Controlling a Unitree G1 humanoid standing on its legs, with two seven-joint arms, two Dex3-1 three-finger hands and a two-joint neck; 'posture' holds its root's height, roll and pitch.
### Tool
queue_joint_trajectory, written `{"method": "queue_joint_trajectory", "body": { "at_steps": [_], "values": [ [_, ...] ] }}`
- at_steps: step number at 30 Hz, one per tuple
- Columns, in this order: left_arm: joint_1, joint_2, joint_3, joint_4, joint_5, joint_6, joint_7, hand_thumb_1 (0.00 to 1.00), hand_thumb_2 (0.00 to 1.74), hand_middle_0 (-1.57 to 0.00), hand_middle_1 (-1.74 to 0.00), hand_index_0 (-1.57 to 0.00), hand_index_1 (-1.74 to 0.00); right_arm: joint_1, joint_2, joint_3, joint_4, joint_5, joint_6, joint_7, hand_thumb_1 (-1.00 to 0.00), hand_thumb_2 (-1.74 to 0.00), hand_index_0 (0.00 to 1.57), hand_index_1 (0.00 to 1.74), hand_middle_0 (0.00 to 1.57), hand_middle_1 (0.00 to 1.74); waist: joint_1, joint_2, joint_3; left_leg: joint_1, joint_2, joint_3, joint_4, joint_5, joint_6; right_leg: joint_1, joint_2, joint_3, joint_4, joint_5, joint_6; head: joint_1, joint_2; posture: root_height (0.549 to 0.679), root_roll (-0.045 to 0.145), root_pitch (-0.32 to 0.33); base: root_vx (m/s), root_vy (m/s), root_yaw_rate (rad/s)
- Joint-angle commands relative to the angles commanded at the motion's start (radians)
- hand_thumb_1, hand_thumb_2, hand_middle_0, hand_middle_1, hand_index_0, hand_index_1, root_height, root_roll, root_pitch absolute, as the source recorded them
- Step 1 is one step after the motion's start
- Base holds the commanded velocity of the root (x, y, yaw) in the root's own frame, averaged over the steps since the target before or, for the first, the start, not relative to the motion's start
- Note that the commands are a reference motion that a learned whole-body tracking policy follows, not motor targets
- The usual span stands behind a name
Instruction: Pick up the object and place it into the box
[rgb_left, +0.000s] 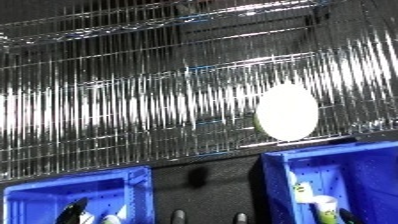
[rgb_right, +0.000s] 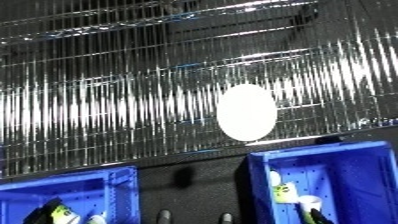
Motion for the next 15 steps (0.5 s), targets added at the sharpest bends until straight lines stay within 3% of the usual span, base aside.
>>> {"method": "queue_joint_trajectory", "body": {
  "at_steps": [4, 7, 11, 15],
  "values": [
    [0.042, -0.004, 0.009, -0.028, -0.001, -0.009, 0.021, 0.0, 0.0, 0.0, 0.0, 0.0, 0.0, 0.055, -0.033, 0.014, -0.237, -0.025, -0.056, -0.083, 0.0, 0.0, 0.0, 0.0, 0.0, 0.0, -0.022, -0.007, 0.0, 0.003, 0.007, 0.012, 0.003, -0.003, -0.0012, -0.003, 0.0024, 0.011, 0.001, -0.001, -0.002, -0.002, 0.019, 0.658, 0.038, 0.088, -0.005, 0.029, -0.175],
    [0.074, -0.013, 0.02, -0.041, -0.005, -0.03, 0.033, 0.0, 0.0, 0.0, 0.0, 0.0, 0.0, 0.111, -0.048, -0.01, -0.405, -0.051, -0.139, -0.146, 0.0, 0.0, 0.0, 0.0, 0.0, 0.0, -0.043, -0.012, 0.0, 0.002, 0.014, 0.023, 0.002, -0.004, 0.0004, -0.012, 0.0068, 0.021, 0.001, 0.0, -0.0015, -0.005, 0.041, 0.657, 0.038, 0.093, -0.023, 0.039, -0.192],
    [0.097, -0.025, 0.039, -0.029, -0.013, -0.058, 0.035, 0.0, 0.0, 0.0, 0.0, 0.0, 0.0, 0.161, -0.057, -0.06, -0.547, -0.095, -0.241, -0.179, 0.0, 0.0, 0.0, 0.0, 0.0, 0.0, -0.067, -0.016, 0.0, -0.005, 0.021, 0.037, 0.008, -0.01, 0.0027, -0.023, 0.0124, 0.032, 0.003, -0.002, 0.0001, -0.01, 0.06, 0.656, 0.038, 0.1, -0.029, 0.03, -0.152],
    [0.104, -0.033, 0.055, -0.002, -0.031, -0.072, 0.013, 0.0, 0.0, 0.0, 0.0, 0.0, 0.0, 0.176, -0.083, -0.102, -0.679, -0.13, -0.302, -0.212, 0.0, 0.0, 0.0, 0.0, 0.0, 0.0, -0.083, -0.02, 0.0, -0.011, 0.027, 0.048, 0.014, -0.016, 0.0011, -0.029, 0.0157, 0.038, 0.0, -0.004, 0.002, -0.015, 0.076, 0.656, 0.039, 0.106, -0.023, 0.014, -0.095]
  ]
}}
